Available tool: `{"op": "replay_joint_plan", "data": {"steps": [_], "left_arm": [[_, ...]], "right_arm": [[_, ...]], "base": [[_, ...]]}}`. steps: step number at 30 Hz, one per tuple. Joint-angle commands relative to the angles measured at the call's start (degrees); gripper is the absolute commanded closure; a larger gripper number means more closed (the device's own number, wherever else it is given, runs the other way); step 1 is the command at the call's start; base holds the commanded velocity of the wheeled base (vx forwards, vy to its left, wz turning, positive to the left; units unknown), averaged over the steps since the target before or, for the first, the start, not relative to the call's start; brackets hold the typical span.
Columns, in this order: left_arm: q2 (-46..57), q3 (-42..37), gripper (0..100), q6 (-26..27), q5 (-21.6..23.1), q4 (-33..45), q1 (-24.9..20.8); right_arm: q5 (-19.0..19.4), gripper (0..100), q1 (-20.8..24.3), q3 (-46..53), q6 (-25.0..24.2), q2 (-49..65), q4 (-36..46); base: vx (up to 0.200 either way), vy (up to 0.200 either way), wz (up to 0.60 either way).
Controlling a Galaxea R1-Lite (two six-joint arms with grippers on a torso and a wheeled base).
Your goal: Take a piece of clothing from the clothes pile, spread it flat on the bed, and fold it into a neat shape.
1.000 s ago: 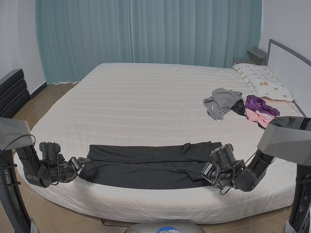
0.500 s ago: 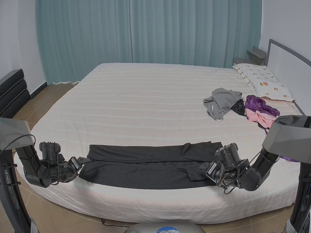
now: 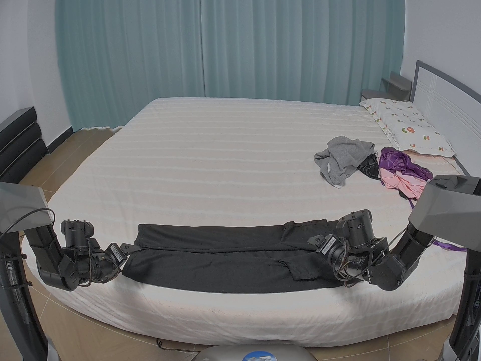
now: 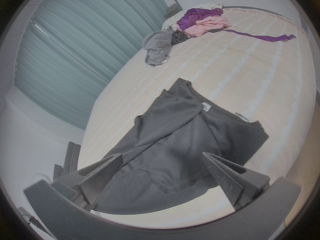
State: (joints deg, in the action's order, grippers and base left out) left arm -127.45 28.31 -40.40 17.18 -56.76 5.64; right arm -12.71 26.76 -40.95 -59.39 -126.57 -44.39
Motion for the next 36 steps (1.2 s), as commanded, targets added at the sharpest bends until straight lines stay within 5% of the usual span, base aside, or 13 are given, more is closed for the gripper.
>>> {"op": "replay_joint_plan", "data": {"steps": [1, 25, 36], "left_arm": [[0.1, 0.1, 0, -0.2, 0.1, 0.0, 0.1], [-0.1, 0.5, 0, -0.2, 0.1, 0.0, 0.1], [-0.2, 0.4, 0, -0.3, -0.1, -0.5, 0.1]], "right_arm": [[-0.6, 0, 2.0, -0.7, 0.0, 0.1, -2.3], [-1.8, 0, 3.7, -2.2, 1.1, -8.0, -4.8], [-1.7, 0, -1.4, 2.5, 0.9, -1.0, -8.2]], "base": [[0.0, 0.0, 0.0], [0.0, 0.0, 0.0], [0.0, 0.0, 0.0]]}}
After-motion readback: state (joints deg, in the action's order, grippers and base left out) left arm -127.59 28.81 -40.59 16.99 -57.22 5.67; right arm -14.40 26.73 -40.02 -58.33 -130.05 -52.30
